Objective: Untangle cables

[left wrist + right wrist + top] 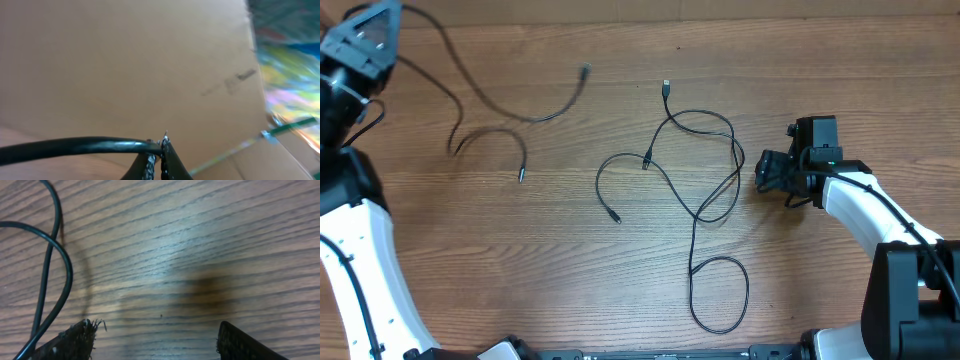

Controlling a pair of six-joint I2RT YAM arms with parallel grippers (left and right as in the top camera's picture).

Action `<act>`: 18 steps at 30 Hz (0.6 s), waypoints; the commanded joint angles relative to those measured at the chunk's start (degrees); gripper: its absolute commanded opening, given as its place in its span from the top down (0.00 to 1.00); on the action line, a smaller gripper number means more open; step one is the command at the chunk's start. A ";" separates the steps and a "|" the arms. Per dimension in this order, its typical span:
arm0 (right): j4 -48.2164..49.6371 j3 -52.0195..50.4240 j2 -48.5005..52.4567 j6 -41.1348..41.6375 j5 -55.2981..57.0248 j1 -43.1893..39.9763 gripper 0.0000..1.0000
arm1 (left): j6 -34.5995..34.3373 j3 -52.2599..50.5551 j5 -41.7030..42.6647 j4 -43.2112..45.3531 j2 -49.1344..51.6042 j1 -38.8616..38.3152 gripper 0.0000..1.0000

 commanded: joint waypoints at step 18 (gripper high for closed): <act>-0.92 0.17 0.39 0.63 -8.92 0.74 0.19 | 35.43 0.61 -47.74 -48.48 8.17 -3.32 0.95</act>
